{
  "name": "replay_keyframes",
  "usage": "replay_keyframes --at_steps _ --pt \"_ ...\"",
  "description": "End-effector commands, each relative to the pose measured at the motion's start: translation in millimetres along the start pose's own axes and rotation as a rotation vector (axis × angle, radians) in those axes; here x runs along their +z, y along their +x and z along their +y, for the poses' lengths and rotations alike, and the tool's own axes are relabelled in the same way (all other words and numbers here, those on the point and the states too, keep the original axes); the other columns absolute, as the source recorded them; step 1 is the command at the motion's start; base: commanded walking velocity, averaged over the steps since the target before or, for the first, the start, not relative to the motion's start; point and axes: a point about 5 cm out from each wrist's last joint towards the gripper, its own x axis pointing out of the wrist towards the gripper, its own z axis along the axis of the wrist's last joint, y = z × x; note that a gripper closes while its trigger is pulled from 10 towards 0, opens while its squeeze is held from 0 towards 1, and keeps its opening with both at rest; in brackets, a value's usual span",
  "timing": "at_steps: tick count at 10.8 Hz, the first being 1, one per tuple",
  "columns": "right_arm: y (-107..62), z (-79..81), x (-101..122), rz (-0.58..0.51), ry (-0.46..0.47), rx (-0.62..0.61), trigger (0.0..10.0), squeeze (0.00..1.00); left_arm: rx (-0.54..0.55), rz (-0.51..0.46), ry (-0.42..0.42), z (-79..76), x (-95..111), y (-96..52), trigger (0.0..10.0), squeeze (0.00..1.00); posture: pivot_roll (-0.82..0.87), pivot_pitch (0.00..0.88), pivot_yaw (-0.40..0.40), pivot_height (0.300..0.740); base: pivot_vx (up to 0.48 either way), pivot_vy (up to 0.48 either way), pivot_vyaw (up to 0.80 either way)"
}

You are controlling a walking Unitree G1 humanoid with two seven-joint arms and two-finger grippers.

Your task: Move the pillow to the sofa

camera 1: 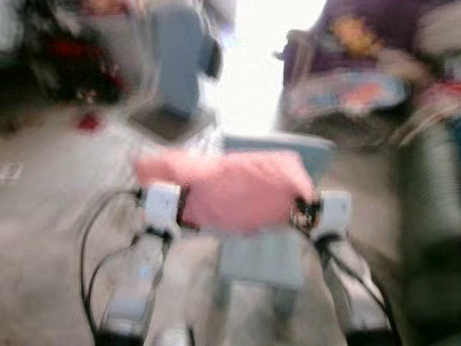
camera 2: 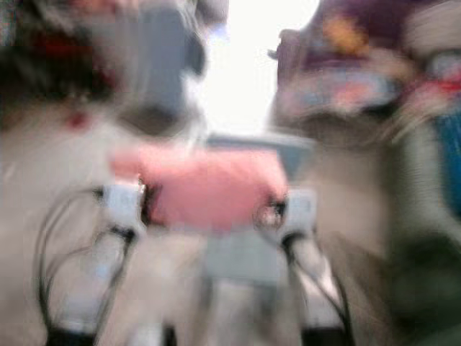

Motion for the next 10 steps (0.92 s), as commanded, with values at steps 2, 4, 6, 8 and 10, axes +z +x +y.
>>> replay_keyframes --at_steps 2,4,6,8,10 --pt "3.5 4.8 3 -0.012 0.035 -0.018 10.0 0.0 -0.004 -0.039 0.02 3.5 11 4.3 10.0 0.0 -0.01 0.063 -0.047 0.74 0.0 0.469 0.0" --pt "3.9 4.6 6 -0.036 -0.002 -0.054 10.0 0.0 -0.008 -0.038 0.018 3.3 11 4.5 10.0 0.0 -0.02 0.064 -0.046 0.74 0.0 0.476 0.0" --pt "2.4 5.5 8 -0.049 -0.035 -0.023 10.0 0.0 -0.012 -0.03 0.017 3.0 10 5.0 10.0 0.0 -0.02 0.065 -0.046 0.74 0.0 0.48 0.0" --pt "2.9 -1.9 11 -0.063 -0.002 -0.046 10.0 0.0 -0.008 -0.025 0.015 3.0 9 4.3 10.0 0.0 -0.01 0.062 -0.045 0.74 0.0 0.48 0.0" --pt "5.5 -4.1 13 -0.059 0.002 -0.054 10.0 0.0 -0.05 -0.038 0.011 -0.6 10 5.7 10.0 0.0 -0.01 0.054 -0.06 0.74 0.0 0.0 -0.8"
